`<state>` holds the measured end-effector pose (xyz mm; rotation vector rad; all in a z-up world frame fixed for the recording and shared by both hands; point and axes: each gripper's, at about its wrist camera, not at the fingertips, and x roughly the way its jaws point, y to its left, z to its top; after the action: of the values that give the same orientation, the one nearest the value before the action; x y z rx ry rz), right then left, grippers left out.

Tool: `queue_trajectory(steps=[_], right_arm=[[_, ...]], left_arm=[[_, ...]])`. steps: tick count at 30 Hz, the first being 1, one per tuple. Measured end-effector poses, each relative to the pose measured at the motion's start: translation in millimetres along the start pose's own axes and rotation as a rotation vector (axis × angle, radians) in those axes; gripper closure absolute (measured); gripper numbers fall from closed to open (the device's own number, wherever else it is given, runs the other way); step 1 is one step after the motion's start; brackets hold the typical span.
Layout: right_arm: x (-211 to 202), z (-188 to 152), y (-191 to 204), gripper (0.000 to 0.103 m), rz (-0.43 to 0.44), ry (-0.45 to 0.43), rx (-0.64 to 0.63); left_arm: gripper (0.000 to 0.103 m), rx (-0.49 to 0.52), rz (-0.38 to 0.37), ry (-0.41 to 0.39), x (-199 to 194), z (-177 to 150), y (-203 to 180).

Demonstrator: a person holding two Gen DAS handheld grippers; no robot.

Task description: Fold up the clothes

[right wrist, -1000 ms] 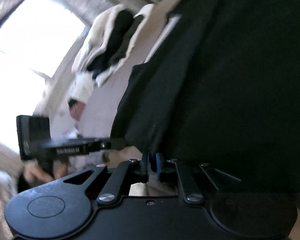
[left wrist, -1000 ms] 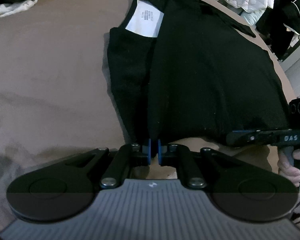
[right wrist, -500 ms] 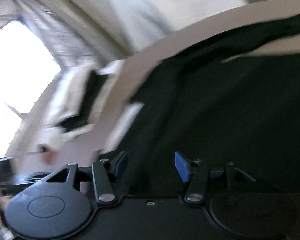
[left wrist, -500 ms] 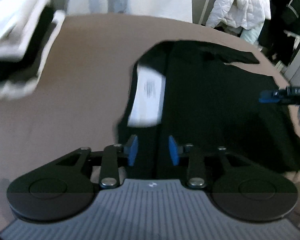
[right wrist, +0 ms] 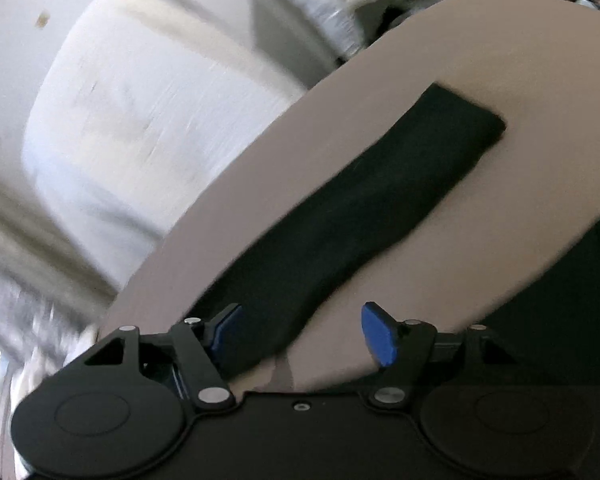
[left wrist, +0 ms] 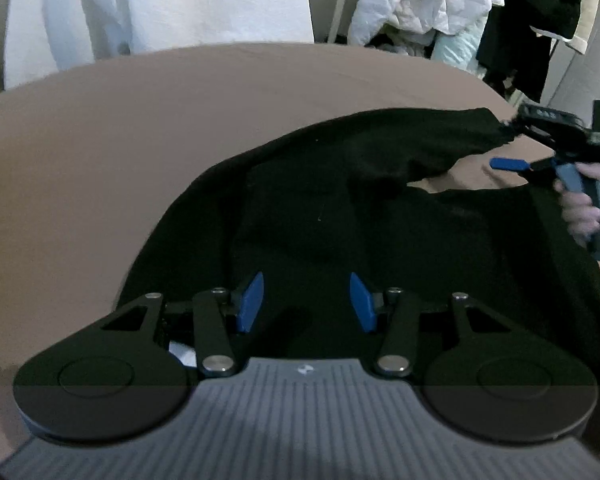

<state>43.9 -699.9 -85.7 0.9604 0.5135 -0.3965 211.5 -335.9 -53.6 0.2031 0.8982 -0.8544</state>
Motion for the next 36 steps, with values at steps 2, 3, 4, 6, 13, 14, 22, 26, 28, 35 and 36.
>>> queue_trajectory(steps=[2,3,4,6,13,14,22,26,28,35,36], right_arm=[[14,10,-9,0.026,-0.043,-0.035,0.044],[22,13,-11,0.026,-0.081,-0.047,0.072],[28,17,-14,0.026,-0.113,-0.059,0.109],[38,24,-15,0.025,-0.110,-0.100,0.156],[74,46,8,0.093,-0.245,-0.150,0.019],[70,42,17,0.094,-0.257,-0.179,-0.048],[8,14,173,0.094,-0.017,-0.332,-0.529],[-39,-19,255,0.094,0.263,-0.314,-0.737],[-63,-57,276,0.094,0.413,-0.257,-0.867],[-73,-210,221,0.088,0.578,0.197,-1.095],[-68,-232,207,0.083,0.534,0.278,-1.130]], left_arm=[[0.056,-0.016,-0.004,0.014,9,2,8],[0.056,-0.029,-0.005,0.021,11,1,13],[0.056,-0.042,-0.007,0.028,14,0,17],[0.056,-0.056,-0.006,0.032,18,-5,24],[0.058,-0.076,0.007,0.013,8,-29,46],[0.058,-0.089,0.006,0.001,2,-31,49],[0.058,-0.142,0.112,-0.161,-40,-49,49],[0.057,-0.201,0.166,-0.227,-62,-60,58],[0.057,-0.253,0.180,-0.248,-75,-70,68],[0.055,-0.399,0.116,-0.230,-105,-118,97],[0.055,-0.409,0.104,-0.225,-108,-125,99]])
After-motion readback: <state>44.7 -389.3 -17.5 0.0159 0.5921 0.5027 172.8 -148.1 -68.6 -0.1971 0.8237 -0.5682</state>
